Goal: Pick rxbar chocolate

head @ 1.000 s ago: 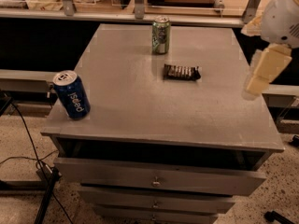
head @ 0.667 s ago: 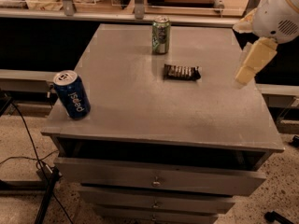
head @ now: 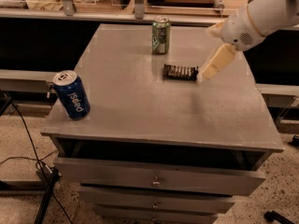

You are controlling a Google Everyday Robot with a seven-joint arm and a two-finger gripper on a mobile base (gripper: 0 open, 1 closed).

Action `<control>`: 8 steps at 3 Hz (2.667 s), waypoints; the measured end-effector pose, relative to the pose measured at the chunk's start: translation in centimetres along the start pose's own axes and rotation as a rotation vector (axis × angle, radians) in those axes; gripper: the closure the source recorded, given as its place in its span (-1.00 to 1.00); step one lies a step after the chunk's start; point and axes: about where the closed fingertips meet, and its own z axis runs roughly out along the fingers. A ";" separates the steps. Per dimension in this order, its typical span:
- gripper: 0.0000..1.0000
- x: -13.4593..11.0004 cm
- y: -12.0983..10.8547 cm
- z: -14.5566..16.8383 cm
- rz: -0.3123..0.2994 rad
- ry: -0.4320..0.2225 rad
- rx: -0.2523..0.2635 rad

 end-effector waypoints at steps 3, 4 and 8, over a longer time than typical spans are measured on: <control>-1.00 0.1 -0.9 4.8 -0.017 -0.111 -0.063; -1.00 1.4 -0.9 6.6 -0.009 -0.186 -0.101; -0.72 4.0 -0.7 9.9 0.056 -0.227 -0.109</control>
Offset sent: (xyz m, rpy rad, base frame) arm 0.0206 0.0242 -0.0204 0.0455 -0.0143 0.0325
